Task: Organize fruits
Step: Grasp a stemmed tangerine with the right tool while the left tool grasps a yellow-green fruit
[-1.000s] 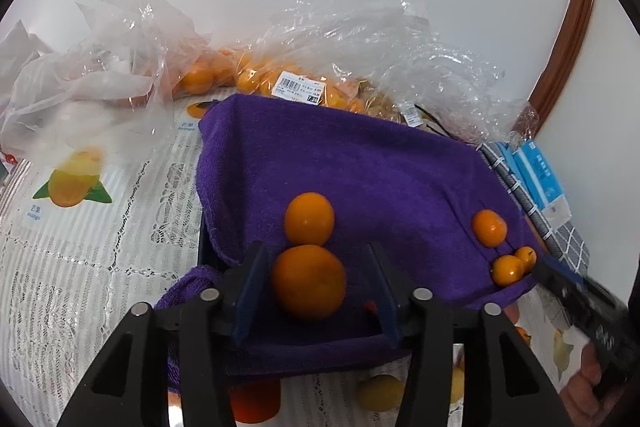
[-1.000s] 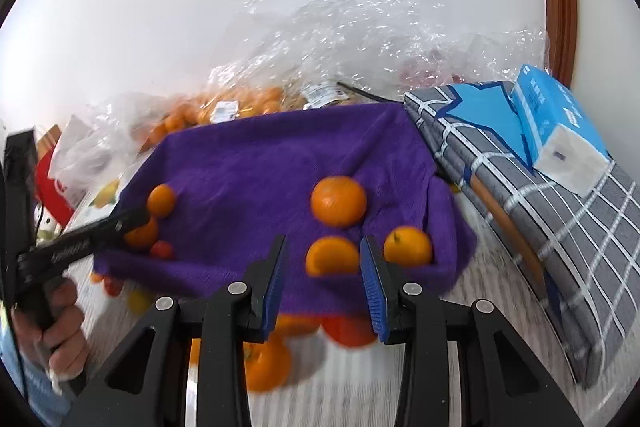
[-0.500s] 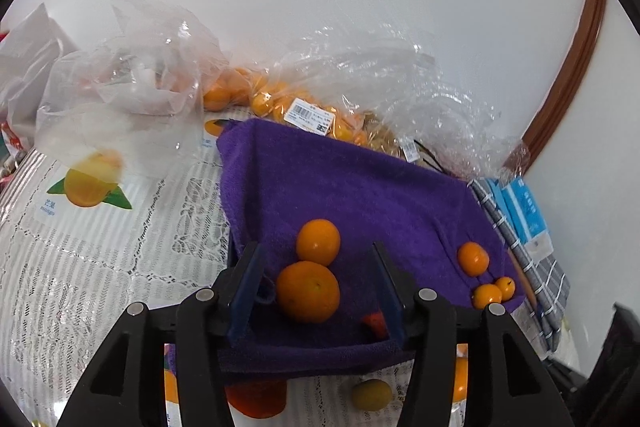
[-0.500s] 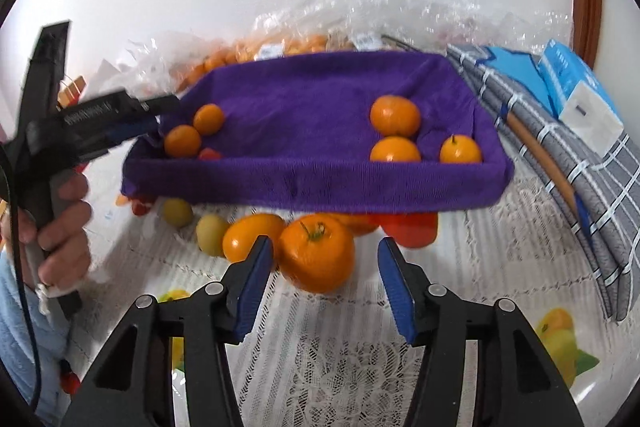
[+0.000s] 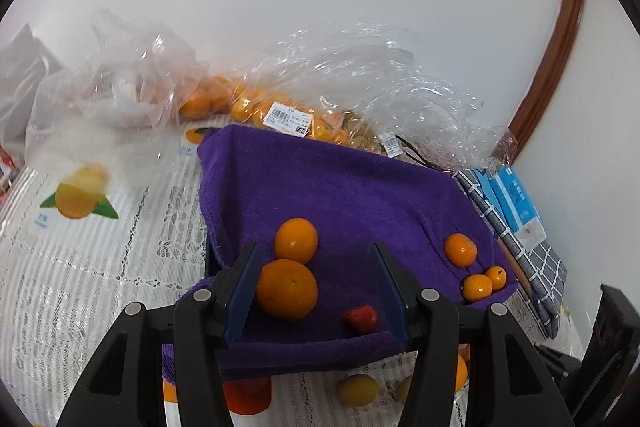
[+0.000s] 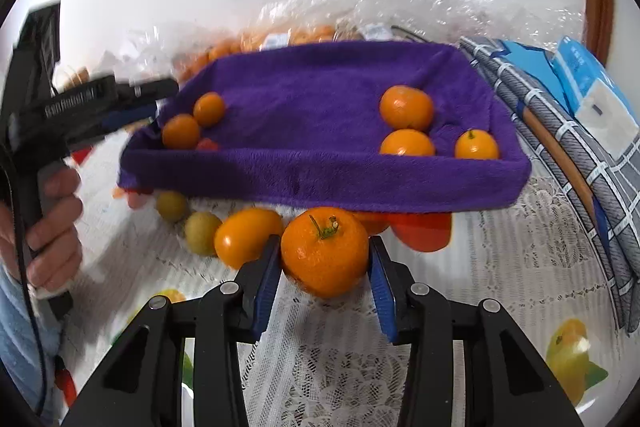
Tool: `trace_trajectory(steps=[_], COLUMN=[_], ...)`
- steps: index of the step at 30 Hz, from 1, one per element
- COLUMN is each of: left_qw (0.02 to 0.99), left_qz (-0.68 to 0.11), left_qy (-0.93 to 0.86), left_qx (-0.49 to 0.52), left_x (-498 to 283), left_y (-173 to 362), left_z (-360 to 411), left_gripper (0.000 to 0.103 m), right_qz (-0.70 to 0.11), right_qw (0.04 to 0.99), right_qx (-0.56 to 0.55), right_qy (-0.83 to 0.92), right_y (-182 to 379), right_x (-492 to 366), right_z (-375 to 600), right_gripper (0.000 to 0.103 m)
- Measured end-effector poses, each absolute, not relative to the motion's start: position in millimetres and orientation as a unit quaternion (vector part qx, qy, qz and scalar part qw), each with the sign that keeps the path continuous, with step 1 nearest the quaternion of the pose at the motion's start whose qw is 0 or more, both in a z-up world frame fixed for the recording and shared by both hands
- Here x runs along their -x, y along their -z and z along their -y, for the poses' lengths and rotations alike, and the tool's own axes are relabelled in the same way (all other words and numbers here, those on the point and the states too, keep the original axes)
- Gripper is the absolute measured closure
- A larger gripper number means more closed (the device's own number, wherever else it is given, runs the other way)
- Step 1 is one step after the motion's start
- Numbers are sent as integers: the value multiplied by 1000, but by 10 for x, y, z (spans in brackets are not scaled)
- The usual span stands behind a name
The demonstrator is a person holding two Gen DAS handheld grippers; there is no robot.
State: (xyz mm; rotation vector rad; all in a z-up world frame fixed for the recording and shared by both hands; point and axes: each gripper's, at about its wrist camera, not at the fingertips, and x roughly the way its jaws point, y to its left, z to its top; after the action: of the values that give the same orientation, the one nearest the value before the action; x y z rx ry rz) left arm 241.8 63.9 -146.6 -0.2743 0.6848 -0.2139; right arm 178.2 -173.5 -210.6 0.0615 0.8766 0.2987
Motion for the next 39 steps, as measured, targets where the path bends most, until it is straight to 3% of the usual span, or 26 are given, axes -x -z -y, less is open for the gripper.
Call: trace_trajectory(steps=[13,26,30,39], left_qw=[918,908,895,895], left_qz=[-353,-394,-426,-426], left_qy=[151,140,131,133], left_qx=[94,17,13,1], left_x=[-1909,-1939,-2032,-2024], left_y=[1592,1809,1910,1915], left_z=[-526,-226,-187,-145], left_gripper=[53,60,67,68], right_qz=[-408,-406,-405,-404], right_qw=[908,907,908,910], right_qx=[-74,-83,-77,-67], right_qy=[-69,-72,-73,-72], right_y=[2069,2073,2061,2048], right_x=[-1820,-1812,-1804,-1793], right_z=[2139,2153,2130,2117], right_gripper=[61,61,61,61])
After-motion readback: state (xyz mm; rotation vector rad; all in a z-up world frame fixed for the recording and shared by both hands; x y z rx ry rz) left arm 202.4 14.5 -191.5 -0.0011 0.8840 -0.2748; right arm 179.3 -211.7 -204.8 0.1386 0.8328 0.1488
